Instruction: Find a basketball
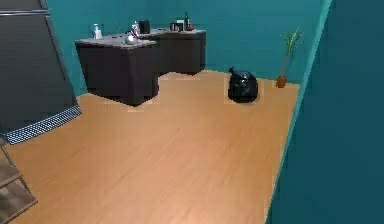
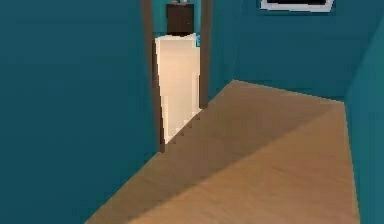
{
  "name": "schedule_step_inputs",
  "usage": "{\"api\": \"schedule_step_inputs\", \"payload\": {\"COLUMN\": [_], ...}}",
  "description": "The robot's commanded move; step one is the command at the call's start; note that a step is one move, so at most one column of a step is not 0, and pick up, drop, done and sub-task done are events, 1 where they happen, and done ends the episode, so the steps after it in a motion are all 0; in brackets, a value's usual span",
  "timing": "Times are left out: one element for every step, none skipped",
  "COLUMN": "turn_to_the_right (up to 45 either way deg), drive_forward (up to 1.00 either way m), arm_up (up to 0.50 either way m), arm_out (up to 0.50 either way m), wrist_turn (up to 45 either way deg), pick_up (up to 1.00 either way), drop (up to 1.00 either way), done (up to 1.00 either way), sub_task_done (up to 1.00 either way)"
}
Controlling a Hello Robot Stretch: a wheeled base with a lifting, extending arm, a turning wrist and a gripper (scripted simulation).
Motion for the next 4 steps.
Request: {"api": "schedule_step_inputs", "payload": {"turn_to_the_right": [45.0, 45.0, 6.0, 0.0], "drive_forward": [0.0, 0.0, 0.0, 1.0], "arm_up": [0.0, 0.0, 0.0, 0.0], "arm_out": [0.0, 0.0, 0.0, 0.0], "wrist_turn": [0.0, 0.0, 0.0, 0.0], "pick_up": [0.0, 0.0, 0.0, 0.0], "drop": [0.0, 0.0, 0.0, 0.0], "done": [0.0, 0.0, 0.0, 0.0], "sub_task_done": [0.0, 0.0, 0.0, 0.0]}}
